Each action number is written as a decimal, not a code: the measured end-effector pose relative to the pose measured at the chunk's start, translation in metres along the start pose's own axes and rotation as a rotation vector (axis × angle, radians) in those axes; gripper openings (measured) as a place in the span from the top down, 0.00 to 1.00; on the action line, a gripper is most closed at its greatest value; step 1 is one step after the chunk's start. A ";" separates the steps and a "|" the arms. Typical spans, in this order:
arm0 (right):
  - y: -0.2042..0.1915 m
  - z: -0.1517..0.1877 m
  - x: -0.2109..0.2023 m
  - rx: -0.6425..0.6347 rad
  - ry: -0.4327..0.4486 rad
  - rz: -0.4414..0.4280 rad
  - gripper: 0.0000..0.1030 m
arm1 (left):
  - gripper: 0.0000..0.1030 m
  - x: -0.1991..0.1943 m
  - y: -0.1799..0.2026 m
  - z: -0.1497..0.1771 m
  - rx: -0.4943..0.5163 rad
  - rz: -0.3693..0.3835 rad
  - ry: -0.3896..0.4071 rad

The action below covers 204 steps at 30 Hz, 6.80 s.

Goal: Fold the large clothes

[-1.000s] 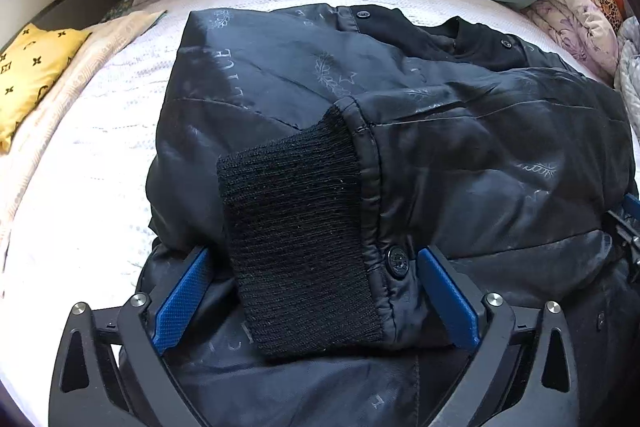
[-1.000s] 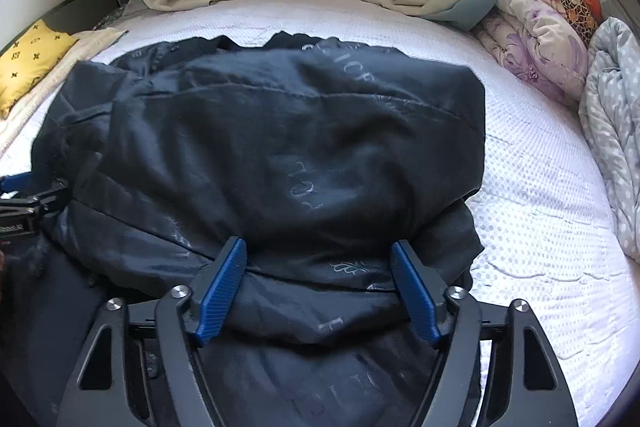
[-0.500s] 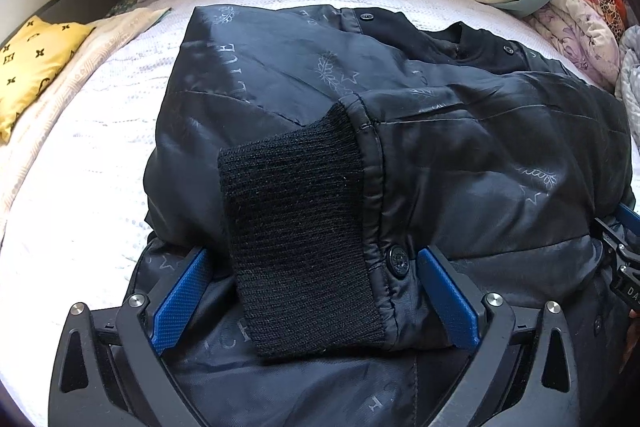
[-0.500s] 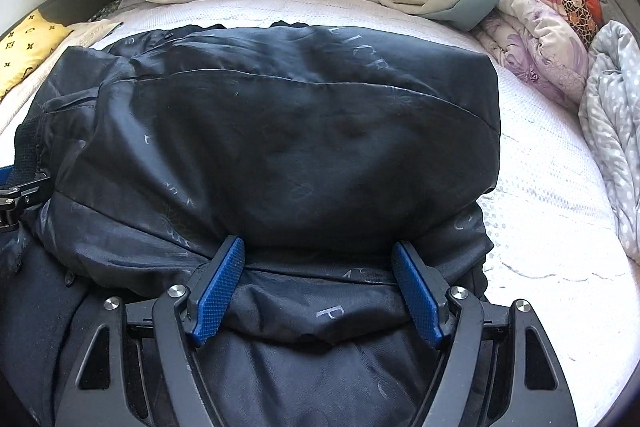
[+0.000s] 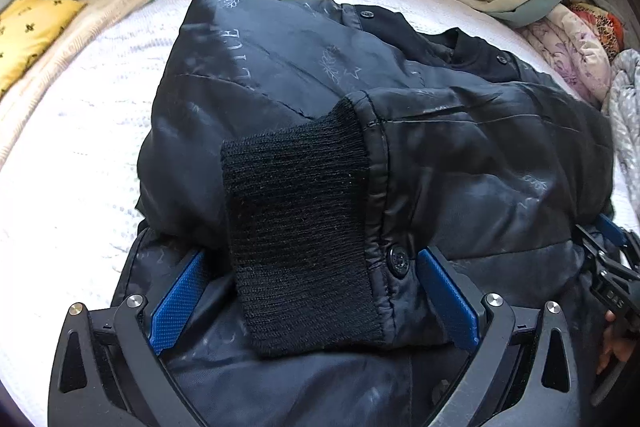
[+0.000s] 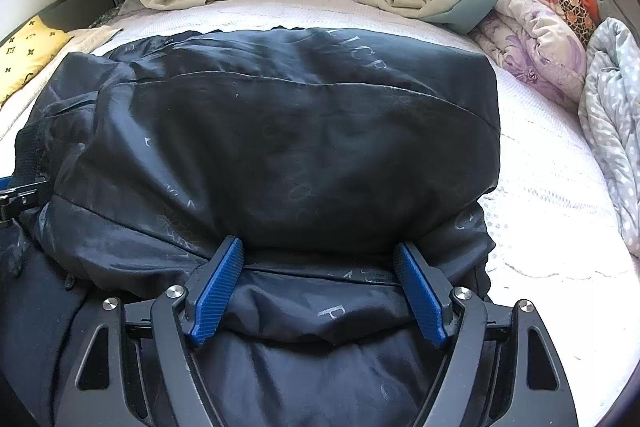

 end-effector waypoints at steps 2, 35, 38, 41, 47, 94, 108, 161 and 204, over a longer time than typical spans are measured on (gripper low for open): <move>0.004 -0.006 -0.007 0.019 -0.020 -0.021 0.25 | 0.00 -0.010 -0.007 -0.002 -0.033 0.039 -0.018; 0.097 0.123 -0.110 0.471 -0.354 -0.481 0.29 | 0.29 -0.091 -0.085 0.129 -0.214 0.394 -0.370; 0.092 0.148 -0.119 0.496 -0.395 -0.533 0.32 | 0.29 -0.098 -0.085 0.147 -0.259 0.449 -0.392; 0.089 0.164 -0.131 0.530 -0.404 -0.581 0.32 | 0.29 -0.103 -0.083 0.156 -0.280 0.478 -0.387; 0.077 0.180 -0.139 0.580 -0.421 -0.668 0.32 | 0.31 -0.105 -0.069 0.166 -0.280 0.501 -0.382; 0.098 0.013 -0.180 0.791 -0.011 -0.953 0.90 | 0.80 -0.154 -0.086 0.003 -0.554 0.838 -0.052; 0.106 -0.042 -0.067 0.871 -0.029 -0.814 0.89 | 0.77 -0.053 -0.086 -0.048 -0.653 0.730 -0.069; 0.114 -0.029 -0.041 0.390 -0.129 -0.218 0.89 | 0.82 -0.036 -0.093 -0.017 -0.452 0.344 -0.073; 0.025 -0.037 0.013 0.060 -0.061 0.025 0.58 | 0.31 0.010 -0.034 -0.022 -0.045 0.005 0.041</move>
Point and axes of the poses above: each gripper's, at about its wrist camera, not at the fingertips, and x roughly the way its jaws point, y to its right, z to its underside, the point moved 5 cm from there along x, roughly the way its jaws point, and after that the axes turned 3 degrees about y, right-handed, at the moved point
